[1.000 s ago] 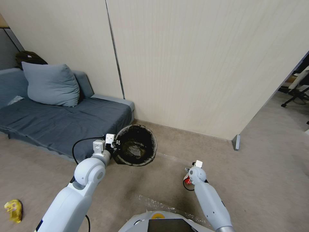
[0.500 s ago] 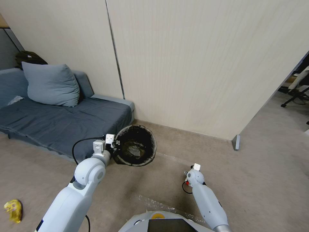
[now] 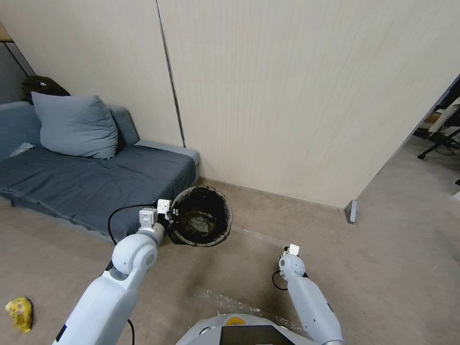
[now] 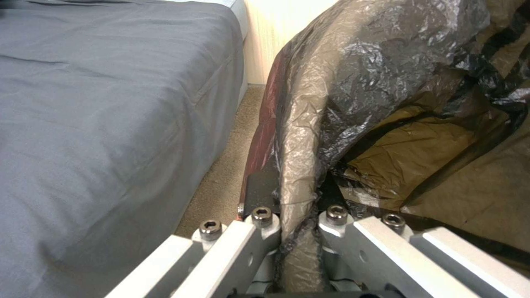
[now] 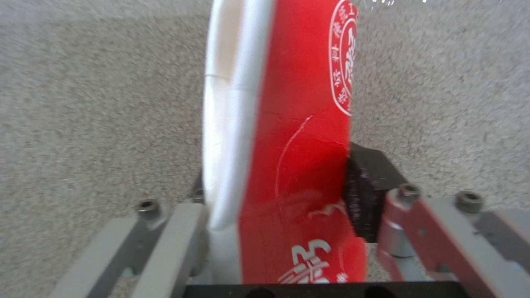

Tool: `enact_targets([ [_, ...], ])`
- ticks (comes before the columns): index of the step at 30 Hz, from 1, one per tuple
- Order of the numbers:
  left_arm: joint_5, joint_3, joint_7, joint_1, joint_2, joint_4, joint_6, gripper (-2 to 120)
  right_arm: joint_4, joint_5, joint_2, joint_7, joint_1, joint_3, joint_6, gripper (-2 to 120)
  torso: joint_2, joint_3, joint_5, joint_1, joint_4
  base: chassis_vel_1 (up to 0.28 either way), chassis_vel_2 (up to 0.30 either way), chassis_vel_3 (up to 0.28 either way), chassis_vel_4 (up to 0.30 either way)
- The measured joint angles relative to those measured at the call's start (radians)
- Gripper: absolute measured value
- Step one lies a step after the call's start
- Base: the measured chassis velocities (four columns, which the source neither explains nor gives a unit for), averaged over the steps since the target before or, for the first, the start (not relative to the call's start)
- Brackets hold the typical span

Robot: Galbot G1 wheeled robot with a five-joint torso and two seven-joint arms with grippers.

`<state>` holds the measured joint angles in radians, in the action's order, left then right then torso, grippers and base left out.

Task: Pick up the trash bin, then pick up the garbage from the floor and place it into the trash bin.

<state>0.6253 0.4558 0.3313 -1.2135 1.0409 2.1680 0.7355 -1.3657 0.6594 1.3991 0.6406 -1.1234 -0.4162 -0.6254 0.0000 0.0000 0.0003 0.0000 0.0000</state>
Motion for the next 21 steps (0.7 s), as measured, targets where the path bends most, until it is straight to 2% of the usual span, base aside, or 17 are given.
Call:
enact_targets([
  [2,-0.002,0.000,0.000,0.001,0.001,-0.002,0.000,0,-0.012,0.000,-0.003,0.000,-0.006,0.000,0.000,25,0.000,0.000,-0.0001,0.000,0.0000,0.000,0.000,0.000,0.000],
  [8,-0.004,-0.001,-0.001,0.001,0.002,-0.003,0.000,0,-0.012,-0.002,-0.006,-0.003,-0.006,0.001,0.001,14,0.000,0.000,-0.0001,0.000,0.0000,0.000,0.000,0.000,0.000],
  [9,-0.005,-0.001,-0.001,0.001,0.003,-0.003,0.000,0,-0.011,-0.003,-0.006,-0.004,-0.006,0.001,0.002,8,0.000,0.000,-0.0001,0.000,0.0000,0.000,0.000,0.000,0.000],
  [14,-0.006,-0.001,-0.001,0.001,0.003,-0.003,0.000,0,-0.011,-0.003,-0.007,-0.004,-0.005,0.001,0.002,7,0.000,0.000,-0.0001,0.000,0.0000,0.000,0.000,0.000,0.000],
  [15,-0.006,0.000,-0.001,0.000,0.003,-0.003,0.000,0,-0.012,-0.003,-0.008,-0.004,-0.005,0.000,0.003,0,0.000,0.000,-0.0002,0.000,0.0000,0.000,0.000,0.000,0.000],
  [21,-0.006,0.002,-0.001,-0.001,0.001,-0.003,0.000,0,-0.028,0.000,-0.011,-0.004,-0.011,0.001,0.003,0,0.000,0.000,-0.0002,0.000,-0.0001,0.000,0.000,0.000,0.000],
])
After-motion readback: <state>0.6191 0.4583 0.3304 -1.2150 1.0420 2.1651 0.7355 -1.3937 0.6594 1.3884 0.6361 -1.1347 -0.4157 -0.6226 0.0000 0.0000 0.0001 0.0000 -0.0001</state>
